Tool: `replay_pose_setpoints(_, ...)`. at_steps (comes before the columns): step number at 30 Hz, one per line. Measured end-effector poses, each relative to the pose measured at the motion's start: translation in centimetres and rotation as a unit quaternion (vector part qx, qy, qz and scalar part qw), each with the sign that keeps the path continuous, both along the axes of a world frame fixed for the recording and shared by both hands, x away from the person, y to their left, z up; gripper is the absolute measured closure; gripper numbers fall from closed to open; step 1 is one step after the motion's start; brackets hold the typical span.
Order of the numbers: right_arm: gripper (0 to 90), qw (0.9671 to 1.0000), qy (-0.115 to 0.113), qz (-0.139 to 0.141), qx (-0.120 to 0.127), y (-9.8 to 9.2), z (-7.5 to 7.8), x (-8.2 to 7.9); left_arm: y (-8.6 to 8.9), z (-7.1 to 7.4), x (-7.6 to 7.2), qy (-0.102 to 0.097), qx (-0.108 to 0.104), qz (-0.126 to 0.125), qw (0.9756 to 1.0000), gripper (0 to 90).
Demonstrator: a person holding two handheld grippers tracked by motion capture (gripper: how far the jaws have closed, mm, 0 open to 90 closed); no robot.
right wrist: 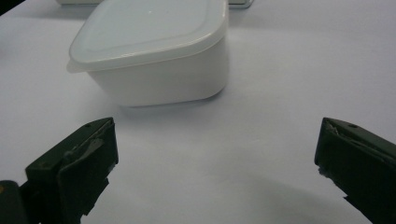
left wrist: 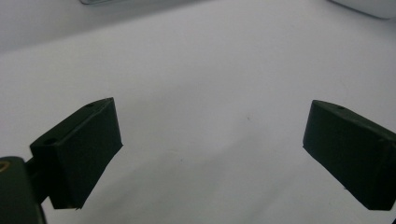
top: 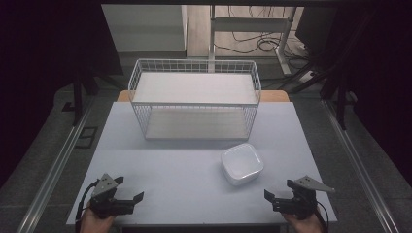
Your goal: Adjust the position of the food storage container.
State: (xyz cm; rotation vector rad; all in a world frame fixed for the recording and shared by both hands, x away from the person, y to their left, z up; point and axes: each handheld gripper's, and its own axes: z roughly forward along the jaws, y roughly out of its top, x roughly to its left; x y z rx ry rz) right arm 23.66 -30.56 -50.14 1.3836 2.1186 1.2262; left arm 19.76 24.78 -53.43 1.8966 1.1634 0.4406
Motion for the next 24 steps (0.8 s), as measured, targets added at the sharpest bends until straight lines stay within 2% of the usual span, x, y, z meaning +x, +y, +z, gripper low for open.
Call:
replay_pose_setpoints(4,0.0,0.9999,0.005,0.013,-0.006,0.3,-0.1,0.1,-0.3,-0.3,0.3,0.015,-0.003,-0.013,0.9998,2.7)
replay_pose_setpoints(10,0.0,0.9992,0.011,0.032,-0.02,0.9,-0.2,0.3,-0.9,-0.4,0.2,0.005,0.009,-0.024,0.9997,1.9)
replay_pose_setpoints(14,0.0,0.9988,0.012,0.036,-0.032,1.1,-0.3,0.3,-0.7,-0.5,0.2,0.0,0.001,-0.022,0.9998,1.9)
replay_pose_setpoints(19,6.5,0.9987,-0.004,0.034,-0.036,1.1,0.2,0.3,-0.6,-0.6,0.2,-0.007,-0.001,-0.019,0.9998,1.8)
replay_pose_setpoints(24,10.5,0.9987,-0.008,0.033,-0.039,0.9,0.5,0.4,-0.6,-0.4,0.2,-0.017,-0.002,-0.02,0.9997,1.9)
